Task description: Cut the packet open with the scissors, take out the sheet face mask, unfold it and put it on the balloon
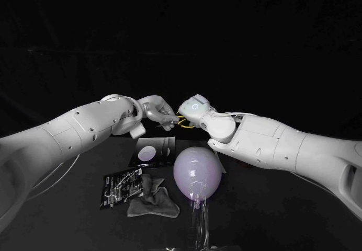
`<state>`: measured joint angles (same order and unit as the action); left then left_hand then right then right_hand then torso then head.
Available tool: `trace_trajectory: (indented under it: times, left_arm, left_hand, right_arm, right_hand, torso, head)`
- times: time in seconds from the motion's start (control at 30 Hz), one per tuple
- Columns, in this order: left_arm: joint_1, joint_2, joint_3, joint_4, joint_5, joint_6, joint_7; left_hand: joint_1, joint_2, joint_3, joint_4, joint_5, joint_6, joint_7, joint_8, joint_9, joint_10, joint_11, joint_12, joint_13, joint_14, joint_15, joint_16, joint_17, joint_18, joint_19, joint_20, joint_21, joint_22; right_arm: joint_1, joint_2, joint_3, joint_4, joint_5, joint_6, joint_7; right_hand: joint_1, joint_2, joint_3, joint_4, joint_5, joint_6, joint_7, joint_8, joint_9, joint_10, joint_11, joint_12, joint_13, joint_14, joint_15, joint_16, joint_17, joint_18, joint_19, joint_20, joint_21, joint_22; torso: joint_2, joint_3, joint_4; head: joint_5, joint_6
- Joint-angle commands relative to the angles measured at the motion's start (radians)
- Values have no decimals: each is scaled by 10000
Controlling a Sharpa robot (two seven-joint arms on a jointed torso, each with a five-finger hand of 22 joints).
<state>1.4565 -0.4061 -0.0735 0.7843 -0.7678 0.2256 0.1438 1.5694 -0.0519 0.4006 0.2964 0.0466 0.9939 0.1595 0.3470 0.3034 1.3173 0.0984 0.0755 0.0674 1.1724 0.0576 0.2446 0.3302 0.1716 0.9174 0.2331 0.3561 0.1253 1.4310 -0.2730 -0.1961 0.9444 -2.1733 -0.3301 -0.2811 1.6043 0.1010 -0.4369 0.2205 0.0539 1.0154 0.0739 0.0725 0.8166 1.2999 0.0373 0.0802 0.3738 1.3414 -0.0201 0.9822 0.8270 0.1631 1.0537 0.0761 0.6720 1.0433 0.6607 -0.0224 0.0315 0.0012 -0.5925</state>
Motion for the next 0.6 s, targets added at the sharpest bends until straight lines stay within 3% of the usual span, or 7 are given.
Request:
trace_trajectory:
  times: [0.03,0.1,0.23,0.27,0.3,0.6]
  left_arm:
    - [-5,96,6,112,304,294,237]
    - [-4,94,5,115,364,291,210]
    - [-4,92,3,124,431,294,165]
    - [-4,92,3,126,456,295,150]
    - [-4,92,2,127,492,292,131]
    - [-3,83,-11,132,809,166,-84]
  left_hand:
    - [-145,-31,992,-891,25,-84,-24,48,57,180,-69,-64,-7,63,-4,55,45,80,-67,-11,101,30]
    - [-195,-64,1083,-953,26,-89,-22,88,121,213,-74,-66,-5,87,-11,55,85,86,-63,-25,161,63]
    - [-217,-87,1129,-992,27,-96,-23,107,154,227,-78,-69,-5,96,-15,53,105,85,-68,-32,190,80]
    - [-217,-87,1129,-992,27,-96,-23,107,154,227,-78,-69,-5,96,-15,53,105,85,-68,-32,190,80]
    - [-248,-111,1189,-1038,26,-105,-23,128,195,242,-80,-73,-5,106,-19,49,130,84,-75,-41,229,102]
    - [-372,-346,1674,-1608,30,-129,5,236,483,308,-81,-87,-7,165,-43,-43,274,40,-246,-170,740,424]
  right_arm:
    - [31,96,28,93,312,-1016,604]
    - [27,97,28,84,397,-1170,664]
    - [22,101,28,63,505,-1315,697]
    - [21,101,28,59,527,-1341,695]
    - [20,100,28,56,552,-1368,689]
    - [15,61,28,90,847,-1409,706]
  right_hand:
    - [1791,1629,-218,309,46,-524,370,-87,-204,-205,65,-184,-475,-424,73,-899,-783,138,-212,91,-588,-372]
    - [1799,1469,-212,645,-3,-763,418,-101,-390,-616,189,-194,-922,-719,151,-1555,-1252,139,-283,166,-920,-598]
    - [1777,1220,-219,664,21,-1161,438,-88,-769,-1159,256,-151,-1742,-1325,202,-2813,-1781,145,-609,342,-1866,-1262]
    - [1702,1273,-195,757,-37,-1181,405,-79,-882,-1202,194,-171,-2001,-1346,180,-3226,-1964,155,-579,408,-2163,-1514]
    - [1704,1174,-196,708,7,-1246,315,-87,-980,-1330,152,-199,-2236,-1389,190,-3582,-2106,158,-552,458,-2414,-1729]
    - [1551,937,-116,713,-26,-1354,228,-70,-1273,-1473,93,-193,-2941,-1310,157,-4538,-2397,168,-350,590,-3162,-2400]
  torso:
    - [3,-5,10]
    - [4,-6,3]
    - [2,-8,5]
    - [0,-5,5]
    - [-2,-7,4]
    - [-2,-5,0]
  head:
    - [-3,-5]
    - [-6,-10]
    - [5,-19]
    - [-3,-13]
    - [-4,-14]
    - [3,0]
